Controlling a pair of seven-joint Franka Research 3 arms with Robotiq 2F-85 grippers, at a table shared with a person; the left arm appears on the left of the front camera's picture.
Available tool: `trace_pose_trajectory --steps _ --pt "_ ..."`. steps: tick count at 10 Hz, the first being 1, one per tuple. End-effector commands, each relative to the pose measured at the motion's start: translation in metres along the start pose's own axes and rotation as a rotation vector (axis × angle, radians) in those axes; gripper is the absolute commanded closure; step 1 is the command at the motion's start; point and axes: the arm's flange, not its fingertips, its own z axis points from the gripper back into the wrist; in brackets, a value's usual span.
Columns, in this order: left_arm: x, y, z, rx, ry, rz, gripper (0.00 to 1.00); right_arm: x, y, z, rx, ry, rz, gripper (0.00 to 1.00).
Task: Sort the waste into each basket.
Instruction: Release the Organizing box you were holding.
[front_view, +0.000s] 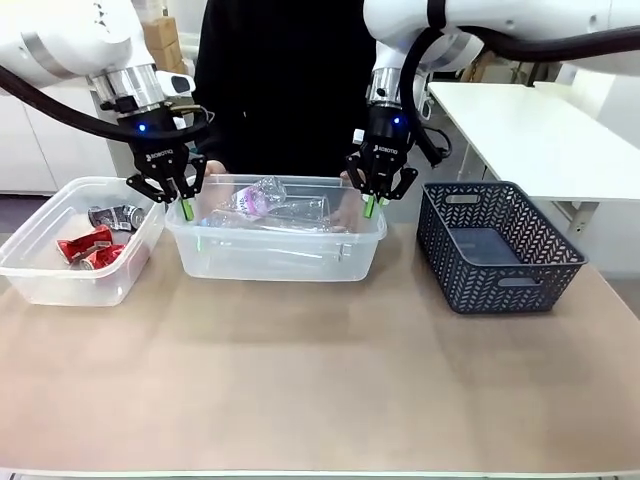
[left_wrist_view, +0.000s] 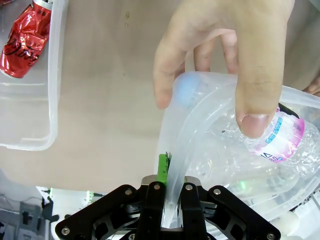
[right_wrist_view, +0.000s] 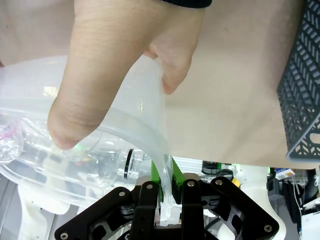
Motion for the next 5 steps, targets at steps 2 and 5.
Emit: trace_pose_trajectory --steps 2,5 --pt "-0.004 0.003 -0.001 -0.006 -0.012 0.015 0.96 -0.002 0.001 0.003 0.008 -0.01 0.007 0.94" --pt "-0.006 -0.004 0.002 0.019 -0.02 -0.011 0.38 -0.023 -0.016 0.01 0.067 -0.173 0.025 0.39"
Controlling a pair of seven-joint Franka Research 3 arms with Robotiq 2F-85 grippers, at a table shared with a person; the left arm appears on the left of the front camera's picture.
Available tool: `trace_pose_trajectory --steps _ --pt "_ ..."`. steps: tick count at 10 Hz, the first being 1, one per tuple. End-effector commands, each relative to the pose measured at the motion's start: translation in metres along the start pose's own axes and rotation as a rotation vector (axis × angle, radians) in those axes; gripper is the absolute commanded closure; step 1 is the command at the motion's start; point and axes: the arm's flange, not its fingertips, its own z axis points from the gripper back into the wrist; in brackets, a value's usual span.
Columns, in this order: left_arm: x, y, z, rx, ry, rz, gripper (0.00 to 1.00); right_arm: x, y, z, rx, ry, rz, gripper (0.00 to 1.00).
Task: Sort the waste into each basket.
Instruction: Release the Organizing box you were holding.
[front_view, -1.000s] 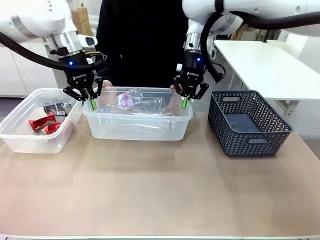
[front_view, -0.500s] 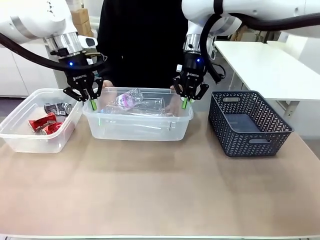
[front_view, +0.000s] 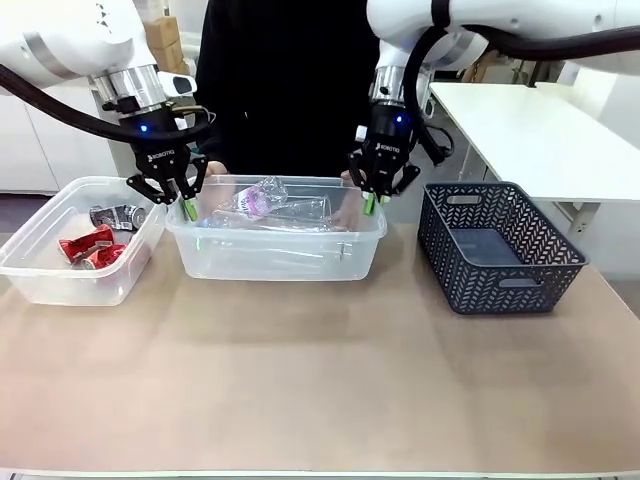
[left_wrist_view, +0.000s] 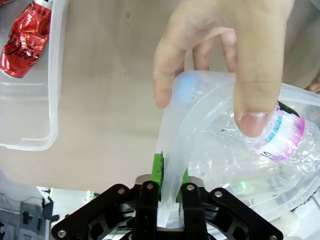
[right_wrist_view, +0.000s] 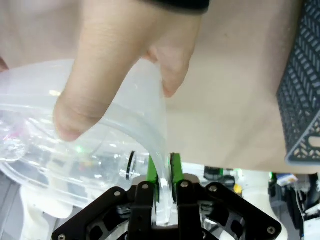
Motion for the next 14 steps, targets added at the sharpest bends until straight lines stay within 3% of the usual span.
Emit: trace_pose_trajectory --steps 1,2,4,5,6,7,9,10,11,14 --pt "-0.016 -0.005 0.008 0.019 -0.05 -0.015 0.2 -0.038 -0.022 0.007 0.089 -0.196 0.065 0.11" --pt "-0.03 -0.002 0.017 0.01 -0.094 -0.023 0.0 -0.055 -0.032 0.016 0.143 -0.282 0.105 0.0" --pt "-0.052 0.003 0.034 -0.055 -0.198 -0.063 0.0 -0.072 -0.043 0.023 0.192 -0.442 0.155 0.0" --pt "-0.062 0.008 0.041 -0.105 -0.269 -0.086 0.03 -0.076 -0.047 0.023 0.249 -0.488 0.215 0.06" --pt "-0.066 0.012 0.044 -0.148 -0.304 -0.118 0.0 -0.08 -0.051 0.022 0.271 -0.507 0.276 0.0" --pt "-0.065 0.017 0.045 -0.209 -0.333 -0.137 0.0 -0.081 -0.053 0.022 0.298 -0.492 0.326 0.0" --pt "-0.06 0.027 0.046 -0.315 -0.407 -0.147 0.0 -0.076 -0.055 0.018 0.273 -0.481 0.301 0.0" --pt "-0.053 0.026 0.043 -0.288 -0.331 -0.124 0.06 -0.077 -0.044 0.029 0.254 -0.501 0.27 0.0" --pt "-0.061 0.018 0.059 -0.242 -0.386 -0.099 0.06 -0.077 -0.044 0.029 0.254 -0.501 0.27 0.0" --pt "-0.061 0.018 0.059 -0.242 -0.386 -0.099 0.06 -0.077 -0.044 0.029 0.254 -0.501 0.27 0.0"
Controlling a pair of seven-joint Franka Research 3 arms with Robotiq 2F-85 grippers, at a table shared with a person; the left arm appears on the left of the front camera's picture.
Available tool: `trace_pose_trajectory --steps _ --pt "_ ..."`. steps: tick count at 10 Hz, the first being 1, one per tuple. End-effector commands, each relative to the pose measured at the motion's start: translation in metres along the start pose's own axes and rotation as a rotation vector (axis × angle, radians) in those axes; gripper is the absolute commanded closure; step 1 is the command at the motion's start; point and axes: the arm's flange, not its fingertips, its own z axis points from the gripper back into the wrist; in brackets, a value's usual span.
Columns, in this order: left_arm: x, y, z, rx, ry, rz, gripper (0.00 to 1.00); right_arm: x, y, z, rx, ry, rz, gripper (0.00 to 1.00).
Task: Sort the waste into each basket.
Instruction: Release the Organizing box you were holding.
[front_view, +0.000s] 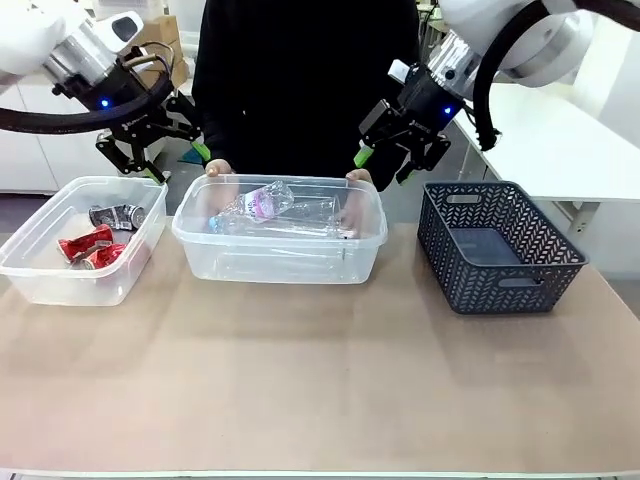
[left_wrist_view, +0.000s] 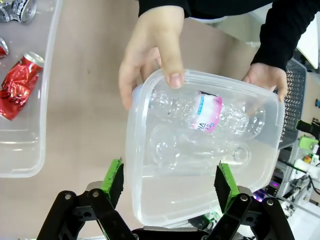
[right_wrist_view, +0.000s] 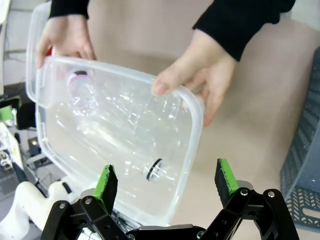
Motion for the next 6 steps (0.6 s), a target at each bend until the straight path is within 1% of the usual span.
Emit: trace_pose_trajectory --steps 1,3,4,5,6 --pt "-0.001 -0.003 0.004 0.018 -0.002 0.009 0.06 0.001 0.001 0.003 -0.008 -0.007 -0.015 0.0" --pt "0.0 0.0 0.001 0.0 -0.002 -0.001 0.06 0.001 0.001 0.003 -0.008 -0.007 -0.015 0.0" --pt "-0.007 -0.004 0.019 -0.115 0.087 -0.065 0.06 0.0 0.0 0.001 0.0 -0.002 0.001 0.02" --pt "-0.029 -0.006 0.049 -0.213 0.17 -0.122 0.06 -0.05 -0.017 0.054 0.189 0.005 -0.003 0.0" --pt "-0.057 -0.004 0.077 -0.341 0.292 -0.179 0.06 -0.092 -0.031 0.099 0.35 0.029 -0.045 0.0"
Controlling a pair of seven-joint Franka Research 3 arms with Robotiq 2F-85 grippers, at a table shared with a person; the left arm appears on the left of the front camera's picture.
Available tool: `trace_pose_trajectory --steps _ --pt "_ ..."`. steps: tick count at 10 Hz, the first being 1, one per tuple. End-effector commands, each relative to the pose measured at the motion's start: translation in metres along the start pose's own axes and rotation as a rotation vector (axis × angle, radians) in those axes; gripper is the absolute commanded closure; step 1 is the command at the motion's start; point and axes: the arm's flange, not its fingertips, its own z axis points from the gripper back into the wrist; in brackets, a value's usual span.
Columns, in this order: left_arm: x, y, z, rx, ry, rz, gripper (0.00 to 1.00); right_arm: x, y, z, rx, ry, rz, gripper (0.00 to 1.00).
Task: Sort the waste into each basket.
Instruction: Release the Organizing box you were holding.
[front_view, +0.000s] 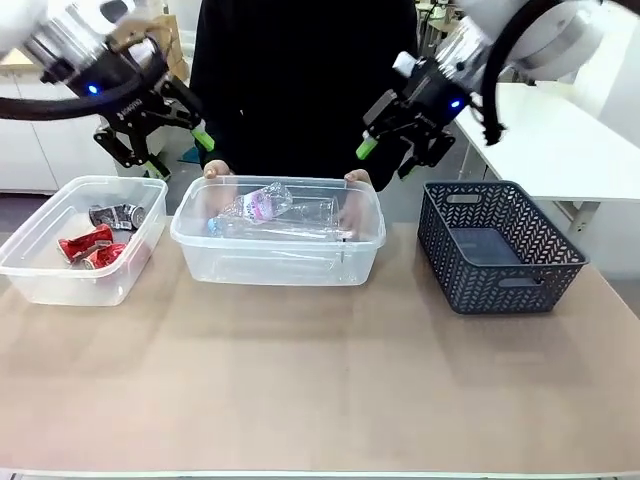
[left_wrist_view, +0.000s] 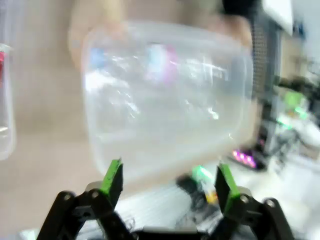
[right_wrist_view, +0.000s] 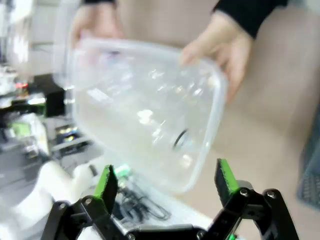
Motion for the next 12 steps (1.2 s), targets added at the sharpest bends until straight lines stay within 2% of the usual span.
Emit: trace_pose_trajectory --steps 1,2,3,5,7,8,9,10,12 --pt "-0.06 0.004 0.051 -0.194 0.127 -0.109 0.06 -0.094 -0.029 0.095 0.282 -0.051 -0.131 0.0" --pt "-0.082 0.016 0.068 -0.203 0.032 -0.085 0.06 -0.12 -0.045 0.13 0.413 -0.133 -0.207 0.0" --pt "-0.101 0.04 0.089 -0.393 0.083 -0.175 0.06 -0.136 -0.074 0.16 0.568 -0.208 -0.286 0.0" --pt "-0.118 0.099 0.115 -0.648 0.021 -0.268 0.06 -0.136 -0.135 0.187 0.734 -0.264 -0.432 0.0" --pt "-0.131 0.146 0.12 -0.838 -0.214 -0.212 0.06 -0.133 -0.178 0.183 0.778 -0.251 -0.494 0.0" --pt "-0.138 0.161 0.118 -0.877 -0.299 -0.163 0.06 -0.133 -0.185 0.173 0.756 -0.244 -0.499 0.0" --pt "-0.139 0.136 0.133 -0.731 -0.155 -0.221 0.06 -0.133 -0.18 0.161 0.603 -0.322 -0.464 0.0" --pt "-0.139 0.136 0.133 -0.731 -0.155 -0.221 0.06 -0.142 -0.2 0.183 0.75 -0.255 -0.531 0.0" --pt "-0.139 0.136 0.133 -0.731 -0.155 -0.221 0.06 -0.142 -0.2 0.183 0.75 -0.255 -0.531 0.0"
